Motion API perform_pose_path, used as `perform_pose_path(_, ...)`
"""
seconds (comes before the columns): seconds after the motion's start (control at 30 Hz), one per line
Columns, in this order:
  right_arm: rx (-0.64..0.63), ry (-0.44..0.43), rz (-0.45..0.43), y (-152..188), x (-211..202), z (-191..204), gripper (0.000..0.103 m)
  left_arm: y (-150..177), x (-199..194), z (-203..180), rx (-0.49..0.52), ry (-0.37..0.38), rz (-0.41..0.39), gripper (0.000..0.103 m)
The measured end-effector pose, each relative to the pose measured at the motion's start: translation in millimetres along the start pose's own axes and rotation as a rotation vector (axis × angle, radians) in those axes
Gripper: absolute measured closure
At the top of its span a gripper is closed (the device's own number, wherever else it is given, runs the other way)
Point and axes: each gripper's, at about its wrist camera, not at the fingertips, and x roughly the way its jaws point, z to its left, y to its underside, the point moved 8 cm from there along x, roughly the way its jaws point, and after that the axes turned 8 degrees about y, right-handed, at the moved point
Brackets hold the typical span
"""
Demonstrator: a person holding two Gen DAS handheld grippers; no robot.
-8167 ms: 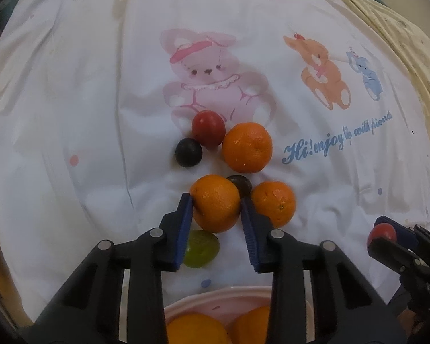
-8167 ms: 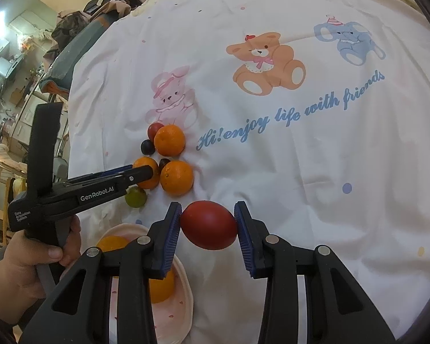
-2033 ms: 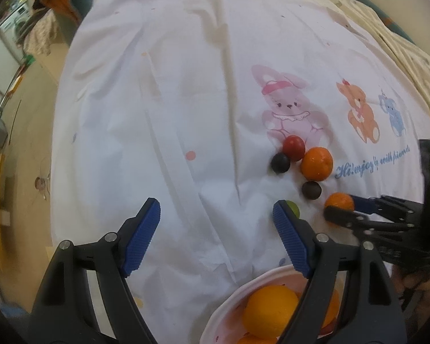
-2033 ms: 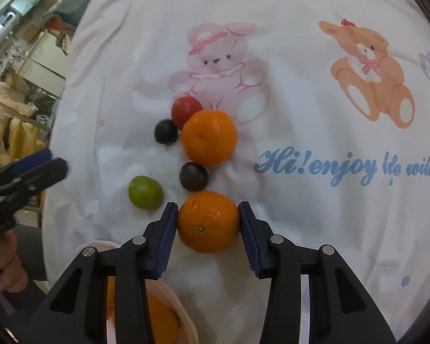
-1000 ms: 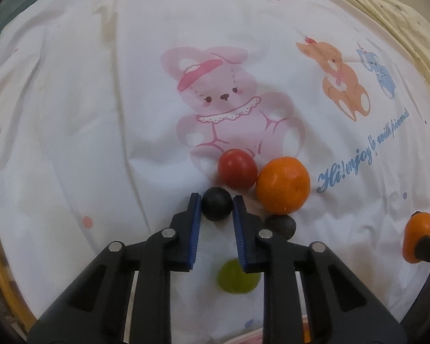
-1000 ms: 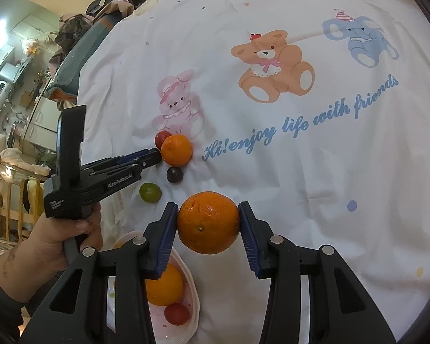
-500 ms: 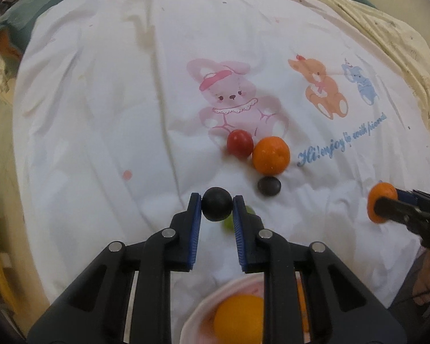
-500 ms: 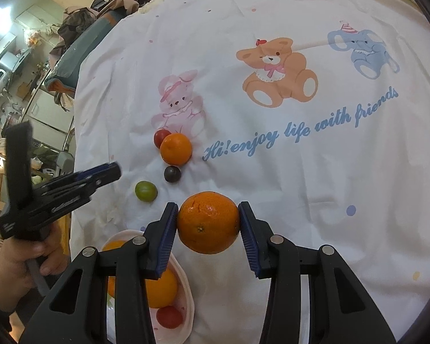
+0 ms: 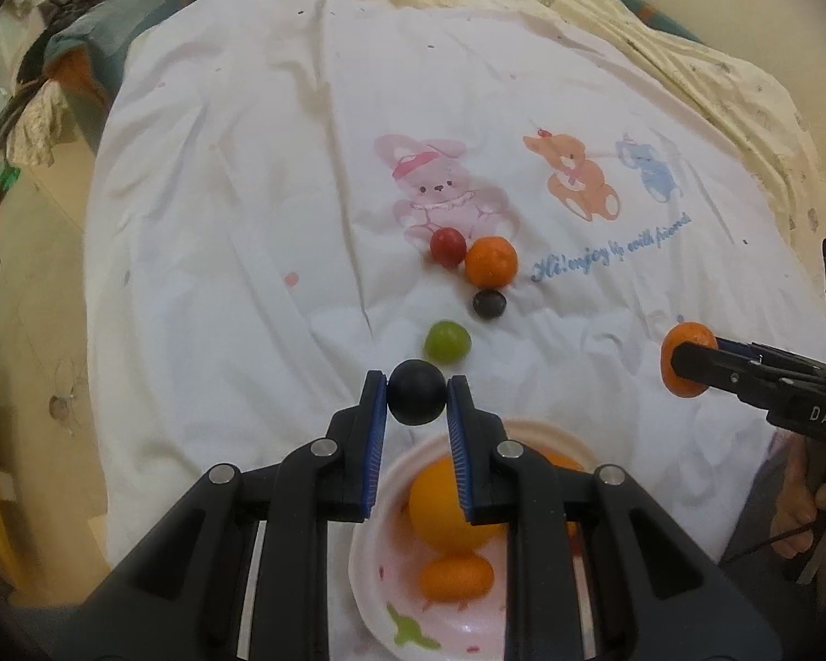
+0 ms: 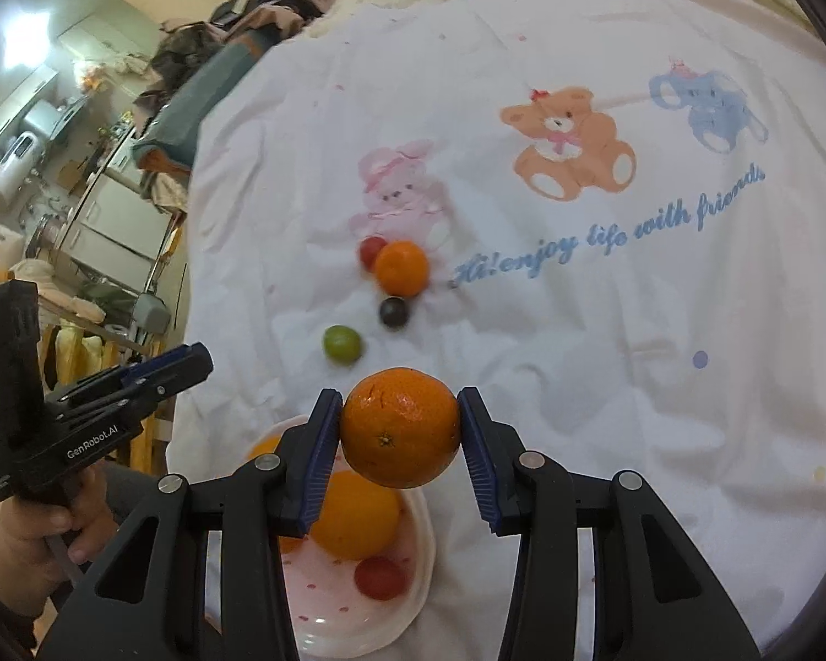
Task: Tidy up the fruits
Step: 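Carry the mandarin and dark plum onto the plate and open both grippers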
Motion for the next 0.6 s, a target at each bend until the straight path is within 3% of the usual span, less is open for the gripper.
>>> perform_pose_path(0.23, -0.008, -0.027, 0.015, 26, -8, 13, 0.058, 31, -12, -3, -0.040, 0.044, 0.019, 0.085)
perform_pose_path(0.6, 0.001, -0.034, 0.089, 64, 16, 15, 0.058, 68, -3, 8, -0.098, 0.059, 0.021, 0.084)
